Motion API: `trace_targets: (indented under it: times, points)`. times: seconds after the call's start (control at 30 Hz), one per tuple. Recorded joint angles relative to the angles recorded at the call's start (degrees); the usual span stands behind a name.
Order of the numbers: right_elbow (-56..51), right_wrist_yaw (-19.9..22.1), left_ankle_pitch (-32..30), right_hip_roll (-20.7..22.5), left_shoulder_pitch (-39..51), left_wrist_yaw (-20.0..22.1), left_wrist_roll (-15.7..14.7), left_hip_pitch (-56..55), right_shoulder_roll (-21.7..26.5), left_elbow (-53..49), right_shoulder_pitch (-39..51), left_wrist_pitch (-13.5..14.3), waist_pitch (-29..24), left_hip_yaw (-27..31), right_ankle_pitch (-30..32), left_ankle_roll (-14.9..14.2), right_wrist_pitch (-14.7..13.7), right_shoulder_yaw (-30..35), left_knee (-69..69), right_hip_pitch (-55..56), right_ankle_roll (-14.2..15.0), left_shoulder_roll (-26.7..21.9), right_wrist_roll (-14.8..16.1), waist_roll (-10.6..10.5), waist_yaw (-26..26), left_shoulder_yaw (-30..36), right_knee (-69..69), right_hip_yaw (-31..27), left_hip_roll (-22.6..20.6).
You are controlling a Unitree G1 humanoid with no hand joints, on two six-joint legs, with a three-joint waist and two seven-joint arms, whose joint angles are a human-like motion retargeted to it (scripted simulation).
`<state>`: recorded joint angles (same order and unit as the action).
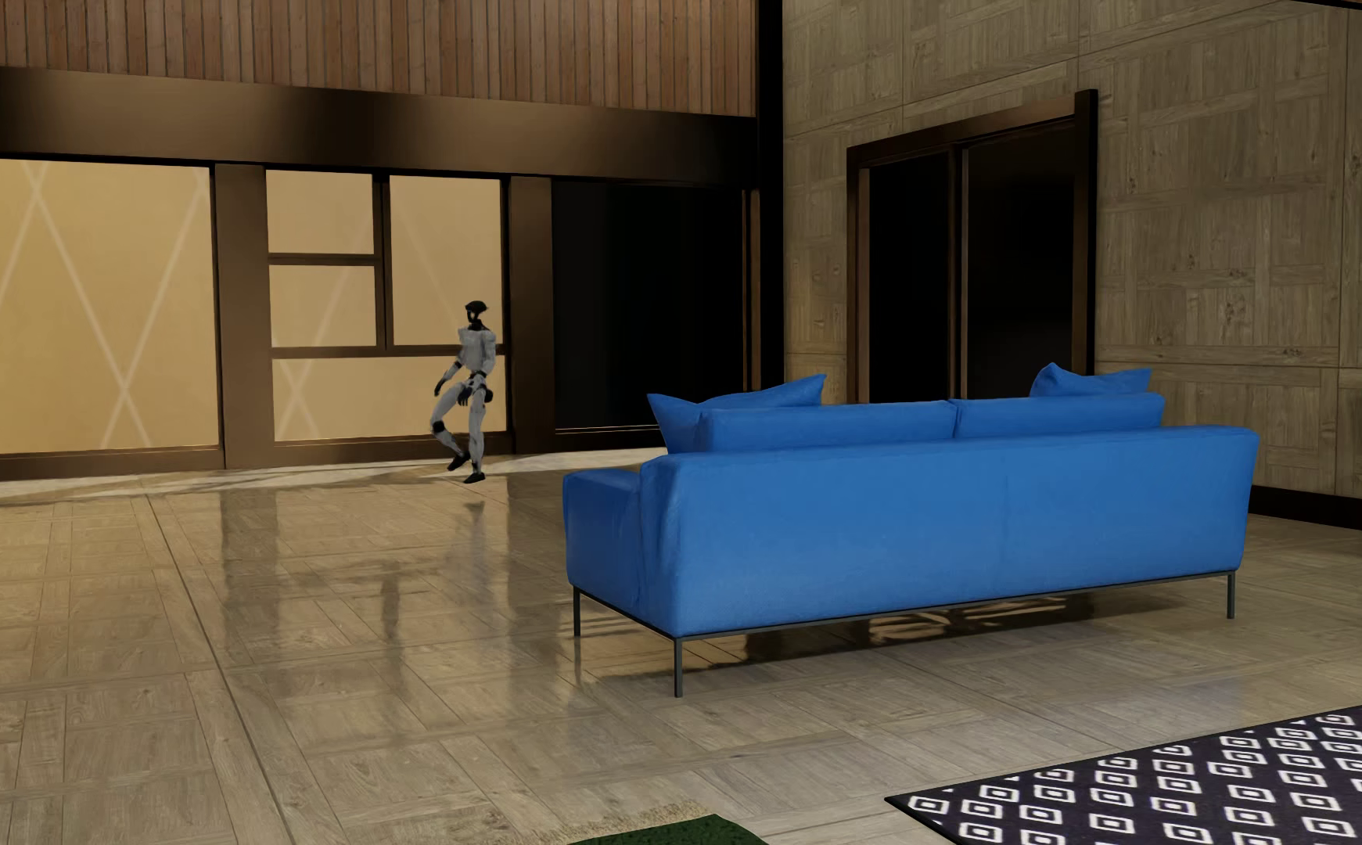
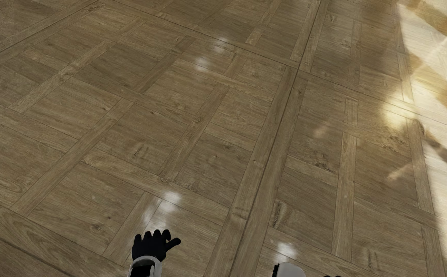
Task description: Approach the fabric sofa
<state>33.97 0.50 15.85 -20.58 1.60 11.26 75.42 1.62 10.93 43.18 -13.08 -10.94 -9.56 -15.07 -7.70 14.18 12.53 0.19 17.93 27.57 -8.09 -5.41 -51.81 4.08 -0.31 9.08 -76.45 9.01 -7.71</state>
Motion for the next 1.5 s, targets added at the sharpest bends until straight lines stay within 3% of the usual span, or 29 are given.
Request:
trace_targets:
  times: [0.03, 0.1, 0.13, 0.2, 0.23, 0.27, 0.33, 0.37, 0.4, 0.43, 0.47, 0.53, 0.57, 0.63, 0.67, 0.7, 0.77, 0.83, 0.87, 0.93, 0.97, 1.0, 1.07, 1.13, 1.27, 1.37, 1.4, 1.47, 1.5]
  points:
    - [-2.49, -0.81, 0.35, 3.21, 2.2, 3.0, -0.94, 0.7, -2.55, -2.08, -0.74, 1.26, -0.38, 6.03, 0.55, -0.01, -0.95, 0.9, 0.0, 2.34, 1.22, 0.36, -3.32, 0.08, -0.5, 1.03, 6.31, -0.43, -1.18]
    - [-6.96, -2.03, 1.52, 9.12, 5.98, 3.92, -5.57, 1.8, -7.59, -7.19, -1.25, 2.48, -1.34, 16.36, 2.94, -0.04, -2.29, -0.62, 0.57, 4.74, 6.16, -0.03, -1.59, 0.07, -0.71, 2.31, 27.11, 0.01, -2.62]
    - [-8.33, -3.25, 2.13, 12.94, 7.08, 2.33, -8.65, 2.51, -8.31, -10.03, -1.02, 2.72, -1.78, 20.72, 3.61, -0.09, -3.37, -0.45, 0.53, 4.51, 7.5, -0.75, 0.29, -0.11, -0.69, 2.73, 41.51, -1.91, -2.84]
    - [-9.66, -4.45, 3.44, 19.82, 7.52, -4.13, -14.79, 4.88, -6.07, -14.8, 0.04, 1.95, -2.6, 27.35, 2.75, -0.2, -5.0, 2.99, 0.34, 2.02, 10.88, -3.05, -1.34, -1.06, -0.39, 3.26, 65.87, -7.96, -1.95]
    - [-9.47, -4.75, 4.33, 22.16, 6.76, -7.16, -17.21, 5.92, -4.16, -16.02, 0.66, 1.16, -3.07, 28.88, 3.86, -0.14, -5.33, 4.92, 2.62, 1.62, 15.99, -4.16, -3.44, -1.71, -0.19, 3.33, 67.48, -9.5, -1.51]
    - [-8.48, -4.7, 3.8, 24.15, 5.79, -9.31, -18.76, 6.98, -2.72, -15.82, 1.43, 0.31, -3.44, 30.12, 3.74, -0.4, -4.89, 5.8, 6.73, 1.29, 17.17, -5.14, -4.56, -2.41, -0.29, 3.14, 63.24, -12.84, -1.54]
    - [-3.32, -4.77, -5.66, 24.45, 4.34, -11.85, -18.57, 5.97, -2.77, -11.11, 2.53, -3.9, -3.82, 31.68, 8.96, -1.97, -1.94, 3.62, 20.61, -1.02, 13.38, -6.83, -3.37, -3.92, -0.46, 2.72, 54.62, -13.76, -2.08]
    - [0.54, -4.94, -12.28, 22.4, 3.05, -11.67, -18.03, 2.26, -3.52, -8.06, 2.73, -6.89, -3.92, 31.49, 5.75, -10.99, 0.92, 0.82, 32.85, -1.18, 12.88, -6.98, -1.68, -4.75, -0.48, 1.79, 48.03, -10.58, -3.23]
    - [4.84, -5.31, -20.46, 19.94, 0.99, -10.65, -17.65, -2.94, -3.95, -5.61, 3.02, -10.35, -3.95, 28.3, 0.97, -23.48, 4.13, -1.8, 45.32, -3.06, 12.48, -6.33, -0.38, -5.5, -0.64, 0.25, 43.33, -7.35, -2.65]
    - [9.64, -6.54, -22.95, 17.99, -1.51, -8.8, -18.04, -8.52, -3.44, -4.07, 3.87, -12.94, -3.96, 24.18, -2.94, -23.84, 6.82, -2.71, 54.39, -6.61, 12.31, -5.33, -0.67, -6.14, -0.5, -1.86, 41.45, -4.28, 0.79]
    - [14.54, -8.92, -19.5, 17.01, -4.39, -7.12, -20.14, -13.65, -2.09, -3.11, 5.37, -14.19, -3.92, 20.2, -5.55, -19.57, 8.33, -0.52, 59.65, -10.97, 12.07, -4.24, -3.92, -6.64, 0.05, -4.84, 41.78, -1.93, 5.02]
    - [18.21, -10.84, -18.37, 16.42, -10.38, -7.01, -25.67, -22.54, 0.83, -1.63, 7.53, -13.3, -3.57, 12.39, -8.46, -16.57, 6.73, 6.81, 60.92, -19.59, 11.96, -3.25, -14.58, -7.15, 1.83, -10.16, 45.35, 1.65, 12.61]
    - [16.28, -9.26, -18.42, 16.49, -12.71, -7.93, -26.37, -26.44, 0.33, -0.41, 7.87, -13.02, -3.33, 10.02, -9.38, -15.81, 4.98, 6.04, 57.54, -23.61, 12.02, -3.48, -14.85, -7.13, 2.67, -10.31, 47.81, 3.3, 13.43]
    - [9.77, -6.32, -17.01, 16.98, -16.83, -11.19, -23.22, -32.74, -2.18, 2.77, 7.67, -10.8, -2.92, 7.6, -11.15, -15.39, 0.4, -1.15, 44.12, -30.42, 12.27, -6.15, -4.39, -6.61, 3.89, -7.56, 52.36, 6.4, 12.32]
    - [6.68, -5.72, -16.82, 17.29, -18.03, -14.07, -18.94, -33.82, -2.64, 4.81, 7.91, -9.55, -2.88, 5.15, -12.01, -15.58, -0.99, -2.73, 33.6, -33.54, 12.58, -7.82, 0.81, -6.37, 4.34, -4.68, 54.42, 7.75, 12.76]
    - [3.79, -5.03, -18.22, 17.7, -18.64, -17.46, -14.11, -32.96, -2.13, 6.65, 8.42, -8.41, -2.91, 1.0, -13.03, -15.69, -1.9, -1.92, 19.96, -36.59, 13.06, -9.09, 3.18, -6.21, 4.75, -1.9, 56.28, 8.9, 13.43]
    - [0.2, -2.94, -19.95, 18.57, -19.37, -23.2, -7.96, -29.69, -0.09, 8.09, 10.89, -7.48, -3.12, -5.74, -13.78, -15.83, -1.3, 2.24, -7.17, -42.77, 13.77, -8.59, 1.75, -5.95, 5.38, -0.33, 60.51, 9.97, 11.58]
    - [-1.0, 0.16, -19.34, 18.68, -19.12, -26.13, -5.69, -30.16, -0.35, 6.83, 12.09, -7.01, -3.43, -4.55, -13.34, -14.3, 1.81, 2.49, -9.58, -47.47, 14.65, -6.39, 1.26, -5.31, 5.89, -2.36, 59.37, 11.41, 8.57]
    - [-1.61, 1.25, -22.47, 17.96, -18.87, -25.4, -6.23, -30.98, -1.43, 4.95, 11.39, -7.05, -3.57, -2.04, -11.09, -8.42, 2.71, 0.58, -5.32, -48.76, 14.55, -4.47, 3.23, -4.7, 6.15, -4.82, 56.86, 11.71, 6.72]
    - [-1.56, 1.13, -25.85, 14.83, -18.61, -20.66, -9.05, -30.3, -3.45, 0.71, 8.96, -7.33, -3.86, -2.79, -0.04, -1.86, 3.46, -2.1, 2.57, -47.31, 12.71, 0.64, 7.52, -3.15, 6.58, -10.25, 44.9, 11.2, 5.76]
    - [-0.6, -0.48, -22.27, 11.55, -17.98, -18.03, -10.74, -29.68, -3.88, -0.54, 7.92, -7.82, -4.02, -2.96, 5.59, -1.44, 3.89, -1.81, 6.65, -43.44, 13.16, 3.42, 8.18, -2.21, 6.55, -12.39, 33.2, 10.65, 5.23]
    - [0.43, -2.89, -18.79, 8.9, -16.47, -15.33, -11.74, -27.82, -3.71, -0.71, 7.03, -8.11, -4.11, -2.68, 12.35, -1.76, 3.92, 0.09, 8.55, -37.7, 10.69, 5.7, 6.52, -1.24, 6.09, -13.17, 21.22, 7.95, 4.18]
    - [0.96, -7.65, -14.31, 9.01, -11.24, -9.01, -8.69, -21.27, -3.02, 1.78, 5.12, -8.2, -4.07, -1.31, 7.13, -2.92, 1.99, 4.96, 6.88, -24.15, 6.82, 7.8, -0.27, 0.08, 4.57, -9.78, 4.51, -0.24, 1.73]
    - [-0.75, -7.78, -11.36, 7.77, -4.52, -5.04, -5.84, -13.81, -4.32, 4.72, 1.79, -5.94, -3.53, 0.95, 6.67, -3.9, 0.38, 5.69, 2.89, -11.78, 7.47, 8.75, -4.06, 0.53, 2.6, -5.77, -0.5, -4.03, -0.29]
    - [-6.82, -2.7, -3.66, 5.97, 7.77, -7.51, -8.75, -1.22, -7.47, 0.12, -5.95, 4.26, -2.13, 6.13, 5.42, -5.28, 0.82, 0.27, -1.57, 2.05, 4.38, 8.11, -0.94, 1.07, -1.06, 0.94, 24.96, -1.25, -3.54]
    - [-5.23, -2.1, 3.16, 14.99, 11.8, -7.82, -9.23, 7.25, -8.49, -9.49, -8.8, 6.8, -1.62, 8.25, 6.45, -6.53, 2.59, -1.43, -2.45, 0.18, 10.36, 3.25, -0.58, 1.16, -1.85, 7.26, 65.06, -2.57, -3.53]
    - [-2.92, -3.29, 4.93, 17.06, 11.26, -7.29, -10.81, 9.44, -8.05, -12.71, -8.77, 7.17, -1.57, 7.73, 4.5, -7.19, 3.18, -1.22, -1.01, 0.18, 12.83, 1.86, -0.99, 0.98, -1.66, 7.7, 68.23, -0.3, -3.02]
    - [2.37, -6.19, 1.56, 20.77, 8.01, -7.0, -13.96, 12.5, -7.96, -16.66, -8.01, 5.69, -1.75, 6.28, 12.16, -8.26, 5.91, -1.75, 6.21, 0.4, 4.58, -0.62, -1.54, -0.14, -1.8, 6.87, 60.21, -2.47, -0.75]
    - [4.21, -6.26, -4.17, 20.7, 6.04, -7.73, -15.69, 11.91, -8.42, -16.66, -8.2, 4.64, -1.95, 5.67, 14.83, -8.96, 6.87, -2.78, 14.03, -0.38, 2.78, -1.25, -1.98, -1.0, -1.85, 6.17, 54.67, -1.45, 1.05]
